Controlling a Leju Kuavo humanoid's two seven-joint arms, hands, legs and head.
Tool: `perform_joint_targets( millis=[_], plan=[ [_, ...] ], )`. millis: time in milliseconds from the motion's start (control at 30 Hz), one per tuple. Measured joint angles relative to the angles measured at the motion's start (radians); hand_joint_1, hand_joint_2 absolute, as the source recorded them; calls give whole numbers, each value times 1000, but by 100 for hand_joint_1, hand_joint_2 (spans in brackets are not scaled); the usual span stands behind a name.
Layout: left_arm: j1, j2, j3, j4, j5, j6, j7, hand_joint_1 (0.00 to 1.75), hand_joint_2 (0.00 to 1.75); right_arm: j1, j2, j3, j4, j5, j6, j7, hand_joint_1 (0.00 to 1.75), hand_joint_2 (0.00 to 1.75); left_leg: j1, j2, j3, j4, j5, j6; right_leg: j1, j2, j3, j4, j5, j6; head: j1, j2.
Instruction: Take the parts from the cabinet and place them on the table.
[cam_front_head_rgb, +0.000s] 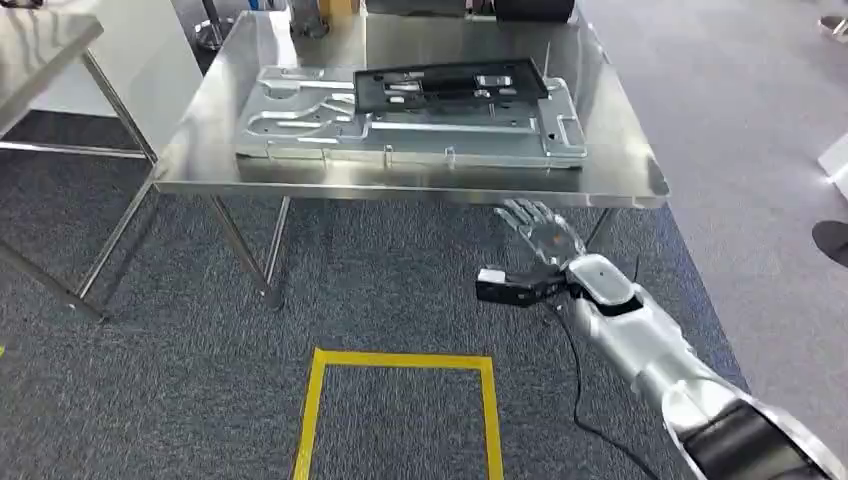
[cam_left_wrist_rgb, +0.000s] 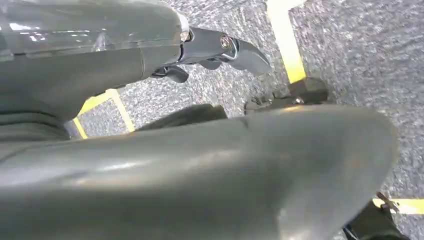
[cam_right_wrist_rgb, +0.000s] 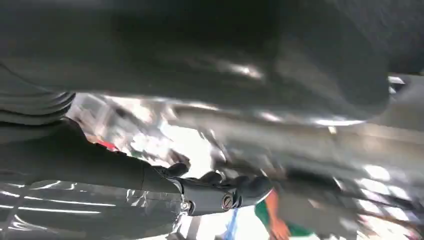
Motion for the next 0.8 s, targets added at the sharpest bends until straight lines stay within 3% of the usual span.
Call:
perform_joint_targets(
  millis=[33, 67, 133, 167, 200, 233, 267, 300, 333, 367, 400, 467, 500, 533, 567, 633, 667, 700, 733, 800],
  plan=[
    [0, 0, 2, 0, 0, 0, 0, 0, 0, 21, 0, -13, 24, -10, -9, 0, 0, 0, 0, 1, -8, -2, 10, 7, -1, 3, -12, 24, -45, 5, 0, 0],
    [0, 0, 3, 0, 2, 1, 0, 0, 0, 41, 0, -27, 44, -17, -20, 0, 0, 0, -1, 2, -20, -2, 22, 13, -3, 4, -32, 77, -107, 8, 0, 0],
    [1, 0, 7, 0, 5, 4, 0, 0, 0, 79, 2, -58, 88, -41, -32, 19, 0, 0, -4, 2, -50, -1, 42, 15, -3, 6, -78, 235, -213, 16, 0, 0],
    [4, 0, 8, 0, 6, 6, 1, 0, 0, 100, 7, -76, 120, -53, -35, 30, 0, 0, -5, 2, -64, -1, 53, 15, -3, 7, -87, 298, -232, 16, 0, 0],
    [6, 0, 8, 0, 6, 7, 13, 0, 0, 125, 13, -93, 148, -68, -33, 42, 0, 0, -6, 1, -77, 0, 62, 15, -3, 7, -77, 318, -220, 15, 0, 0],
    [9, 0, 10, 0, 5, 11, 30, 0, 0, 152, 22, -117, 181, -89, -29, 59, 0, 0, -7, 1, -86, 0, 69, 15, -2, 7, -45, 298, -192, 12, 0, 0],
    [16, 0, 10, 0, 2, 13, 35, 0, 0, 182, 32, -140, 206, -110, -33, 72, 0, 0, -9, 0, -94, 0, 76, 14, -1, 8, 5, 242, -159, 6, 0, 0],
    [25, 0, 11, 0, -1, 15, 36, 0, 0, 216, 44, -167, 236, -133, -42, 83, 0, 0, -12, -1, -99, 0, 82, 12, 4, 8, 77, 149, -137, -6, 0, 0],
    [31, 0, 11, 0, -3, 16, 36, 0, 0, 244, 54, -189, 259, -153, -52, 94, 0, 0, -12, 0, -101, 0, 89, 11, 10, 7, 150, 53, -148, -20, 0, 0],
    [36, 0, 11, 0, -6, 16, 38, 0, 0, 269, 64, -217, 282, -175, -57, 105, 0, 0, -18, -1, -107, 1, 94, 4, 14, 1, 193, -22, -179, -29, 0, 0],
    [41, 0, 11, 0, -10, 17, 40, 0, 0, 291, 74, -241, 303, -194, -56, 116, 0, 0, -16, 4, -105, -5, 102, -5, 15, 0, 185, -18, -171, -26, -1, 0],
    [44, 0, 11, 0, -14, 18, 45, 0, 0, 339, 94, -292, 348, -228, -44, 144, 0, 0, -11, 6, -104, -11, 116, -16, 23, 0, 182, -26, -161, -40, 0, 0],
    [48, 0, 11, 0, -15, 18, 47, 0, 0, 365, 106, -313, 363, -239, -42, 151, 0, 0, -14, 5, -105, -14, 121, -24, 16, -2, 182, -42, -145, -48, 0, 0],
    [49, 2, 11, 0, -18, 19, 47, 0, 0, 385, 122, -335, 378, -255, -30, 162, 0, 0, -10, 5, -112, 3, 89, -29, 13, -8, 177, -49, -132, -54, 0, 0],
    [50, 3, 11, 0, -20, 21, 48, 0, 0, 401, 132, -354, 391, -270, -23, 168, 0, 0, -10, 5, -125, 48, 27, -33, 13, -4, 164, -48, -122, -63, 0, 0],
    [50, 6, 11, 0, -22, 21, 48, 0, 0, 434, 155, -394, 414, -288, -17, 177, 0, 0, -9, 5, -165, 191, -84, -41, 14, -3, 138, -46, -104, -65, 0, 0],
    [50, 6, 11, 0, -23, 21, 48, 0, 0, 449, 164, -408, 423, -291, -16, 177, 0, 0, -9, 5, -180, 263, -113, -45, 14, -3, 123, -42, -94, -65, 0, 0],
    [50, 7, 11, 0, -23, 21, 48, 0, 0, 460, 171, -422, 433, -292, -16, 178, 0, 0, -9, 5, -177, 299, -107, -47, 14, -4, 105, -37, -86, -64, 0, 0],
    [51, 8, 11, 0, -23, 21, 48, 0, 0, 466, 175, -433, 440, -292, -15, 179, 0, 0, -9, 6, -152, 289, -77, -48, 14, -4, 87, -30, -78, -63, 0, 0],
    [50, 10, 11, 0, -23, 21, 49, 0, 0, 472, 181, -451, 451, -297, -9, 185, 0, 0, -8, 6, -49, 160, -13, -44, 13, -1, 55, -13, -66, -58, 0, 0]
  ],
)
